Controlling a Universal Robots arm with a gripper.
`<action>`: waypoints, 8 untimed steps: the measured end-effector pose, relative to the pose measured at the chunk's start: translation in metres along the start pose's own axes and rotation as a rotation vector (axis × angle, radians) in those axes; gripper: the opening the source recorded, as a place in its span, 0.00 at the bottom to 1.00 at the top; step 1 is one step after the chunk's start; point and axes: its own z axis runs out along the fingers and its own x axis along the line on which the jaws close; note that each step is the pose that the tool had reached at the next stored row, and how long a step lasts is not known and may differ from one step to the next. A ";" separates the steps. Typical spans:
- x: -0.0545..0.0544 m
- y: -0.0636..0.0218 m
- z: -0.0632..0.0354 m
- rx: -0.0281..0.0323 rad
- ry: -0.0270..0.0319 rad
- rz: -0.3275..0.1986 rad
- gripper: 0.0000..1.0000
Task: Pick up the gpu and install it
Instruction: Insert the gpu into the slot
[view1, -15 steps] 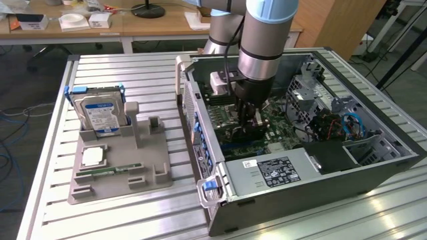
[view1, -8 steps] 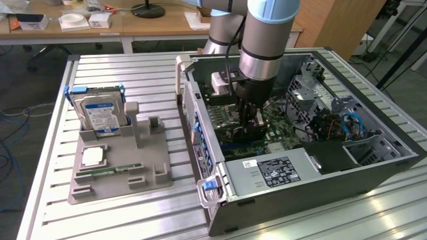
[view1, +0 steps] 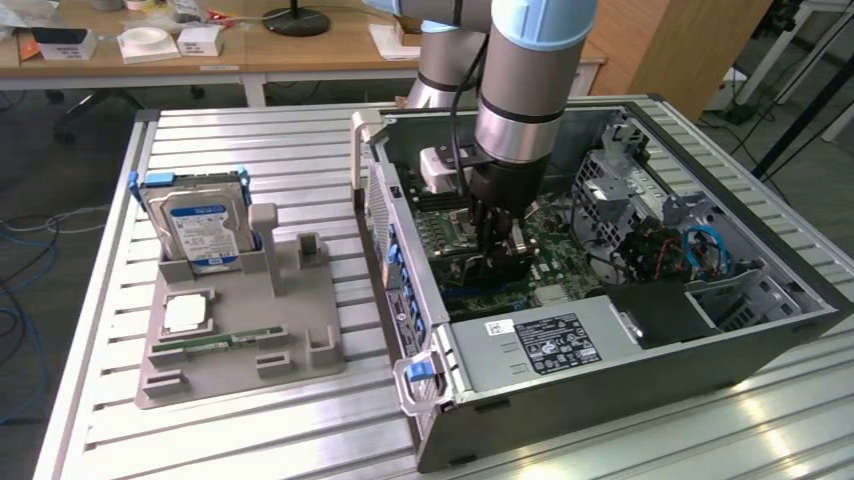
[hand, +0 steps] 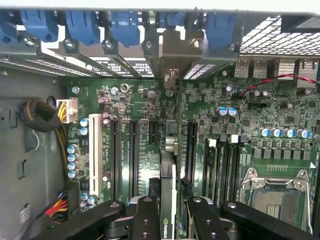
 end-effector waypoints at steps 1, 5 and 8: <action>0.000 0.0000 0.0002 0.0000 0.0000 0.000 0.26; 0.000 0.0001 0.0021 0.0003 0.0000 0.000 0.26; 0.000 0.0003 0.0040 0.0004 0.0007 0.000 0.26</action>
